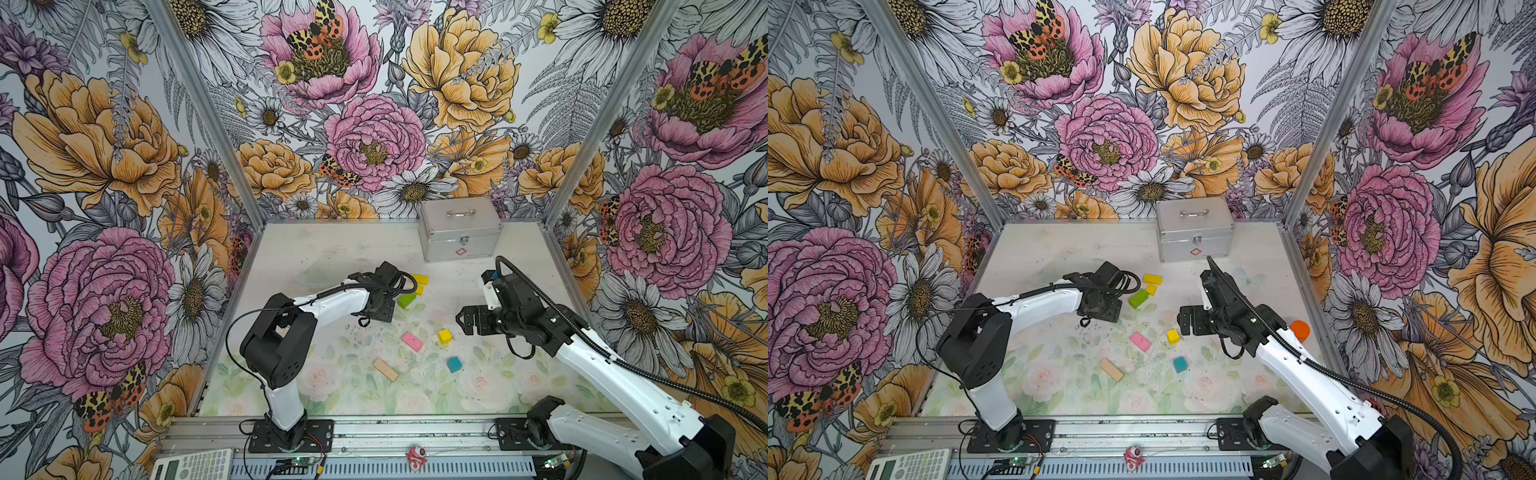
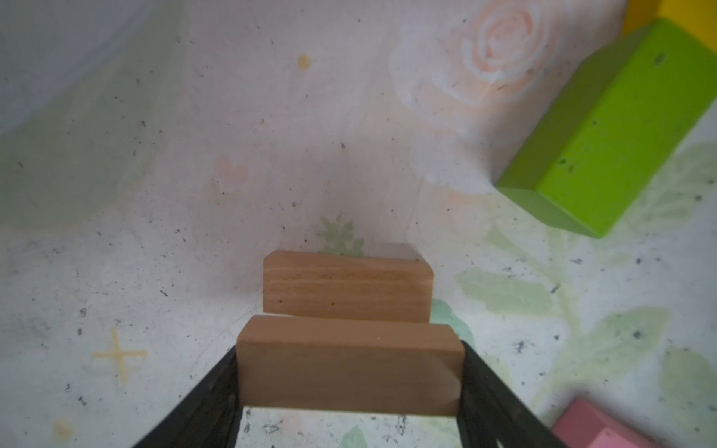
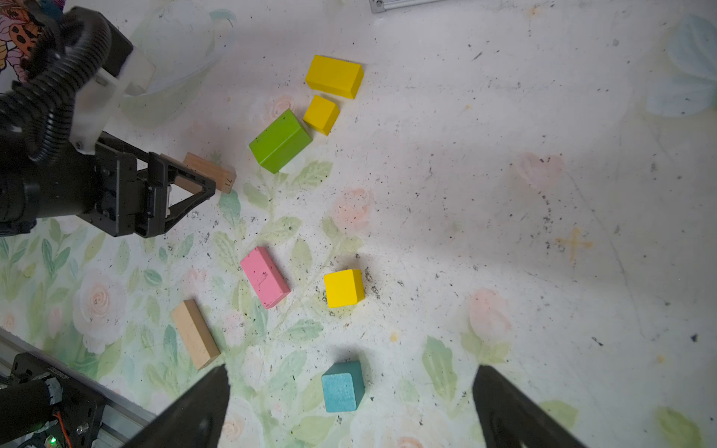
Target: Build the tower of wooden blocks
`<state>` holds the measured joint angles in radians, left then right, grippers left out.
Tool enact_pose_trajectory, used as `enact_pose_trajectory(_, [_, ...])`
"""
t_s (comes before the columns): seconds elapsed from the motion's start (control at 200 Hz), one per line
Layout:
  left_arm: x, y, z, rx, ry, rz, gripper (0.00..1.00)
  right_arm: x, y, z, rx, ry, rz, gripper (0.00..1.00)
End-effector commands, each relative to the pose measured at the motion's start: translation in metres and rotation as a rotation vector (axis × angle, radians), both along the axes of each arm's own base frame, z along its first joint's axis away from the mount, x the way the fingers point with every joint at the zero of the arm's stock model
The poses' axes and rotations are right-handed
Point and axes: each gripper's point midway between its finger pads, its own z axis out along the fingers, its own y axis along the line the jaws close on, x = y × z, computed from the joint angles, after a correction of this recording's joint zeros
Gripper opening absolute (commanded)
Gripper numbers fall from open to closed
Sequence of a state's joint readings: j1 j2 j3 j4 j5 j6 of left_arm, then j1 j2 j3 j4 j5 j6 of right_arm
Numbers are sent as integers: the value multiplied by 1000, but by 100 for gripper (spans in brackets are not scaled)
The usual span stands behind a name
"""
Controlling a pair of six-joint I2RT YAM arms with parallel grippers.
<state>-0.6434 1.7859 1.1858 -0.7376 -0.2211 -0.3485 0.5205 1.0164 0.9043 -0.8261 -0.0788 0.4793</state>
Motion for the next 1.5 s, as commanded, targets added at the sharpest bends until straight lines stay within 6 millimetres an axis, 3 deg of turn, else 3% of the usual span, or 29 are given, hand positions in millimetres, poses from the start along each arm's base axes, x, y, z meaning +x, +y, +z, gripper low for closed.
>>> enact_pose_trajectory(0.0, [10, 2, 5, 15, -26, -13, 73, -2, 4, 1, 25, -6, 3, 100])
enact_pose_trajectory(0.475, [23, -1, 9, -21, -39, 3, 75, 5, 4, -1, -1, 1, 1, 100])
enact_pose_trajectory(0.485, [22, 0, -1, -8, -19, 3, 75, 5, 4, -1, -1, 1, 1, 100])
enact_pose_trajectory(0.515, [22, -1, -5, -2, -10, 3, 75, 5, 4, -2, -2, 1, 2, 100])
enact_pose_trajectory(1.041, [19, -4, -5, -29, 6, 6, 76, 9, 1, -1, -10, 0, 1, 100])
enact_pose_trajectory(1.496, [19, -4, -4, -32, 5, 0, 84, 11, 1, 2, -5, -4, 1, 100])
